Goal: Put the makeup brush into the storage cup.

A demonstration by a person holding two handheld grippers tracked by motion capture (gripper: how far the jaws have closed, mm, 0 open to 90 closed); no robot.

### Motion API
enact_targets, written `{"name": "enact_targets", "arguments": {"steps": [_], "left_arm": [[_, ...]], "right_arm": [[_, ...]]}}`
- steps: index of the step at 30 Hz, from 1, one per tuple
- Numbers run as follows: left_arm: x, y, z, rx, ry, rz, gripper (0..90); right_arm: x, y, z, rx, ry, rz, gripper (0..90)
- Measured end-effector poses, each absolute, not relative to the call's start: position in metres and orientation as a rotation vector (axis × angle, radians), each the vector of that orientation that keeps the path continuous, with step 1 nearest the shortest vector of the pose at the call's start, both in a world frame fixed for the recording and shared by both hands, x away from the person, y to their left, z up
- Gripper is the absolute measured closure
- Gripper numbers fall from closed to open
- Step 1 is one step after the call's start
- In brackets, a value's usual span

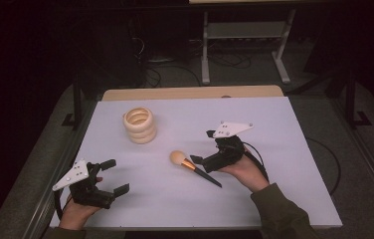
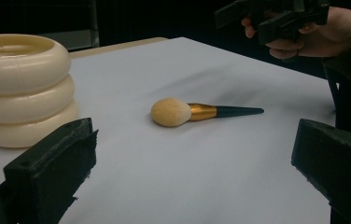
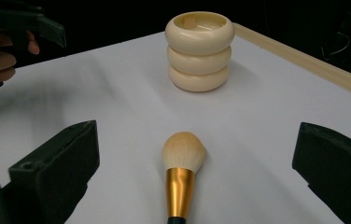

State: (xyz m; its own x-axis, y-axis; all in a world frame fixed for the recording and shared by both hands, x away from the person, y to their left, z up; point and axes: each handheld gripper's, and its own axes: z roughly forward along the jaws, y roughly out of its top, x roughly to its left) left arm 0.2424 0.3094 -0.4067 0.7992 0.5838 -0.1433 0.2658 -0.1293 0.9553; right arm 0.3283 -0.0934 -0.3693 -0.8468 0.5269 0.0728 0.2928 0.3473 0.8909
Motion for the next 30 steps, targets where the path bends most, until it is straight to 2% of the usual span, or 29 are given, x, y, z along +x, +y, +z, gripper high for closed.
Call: {"name": "enact_targets", "arguments": {"steps": [30], "left_arm": [[0.242,0.309,-0.407,1.720,0.665,0.310,0.0]], "right_arm": [[0.351,-0.066,-0.366,0.768,2.499,1.397,0.0]]}}
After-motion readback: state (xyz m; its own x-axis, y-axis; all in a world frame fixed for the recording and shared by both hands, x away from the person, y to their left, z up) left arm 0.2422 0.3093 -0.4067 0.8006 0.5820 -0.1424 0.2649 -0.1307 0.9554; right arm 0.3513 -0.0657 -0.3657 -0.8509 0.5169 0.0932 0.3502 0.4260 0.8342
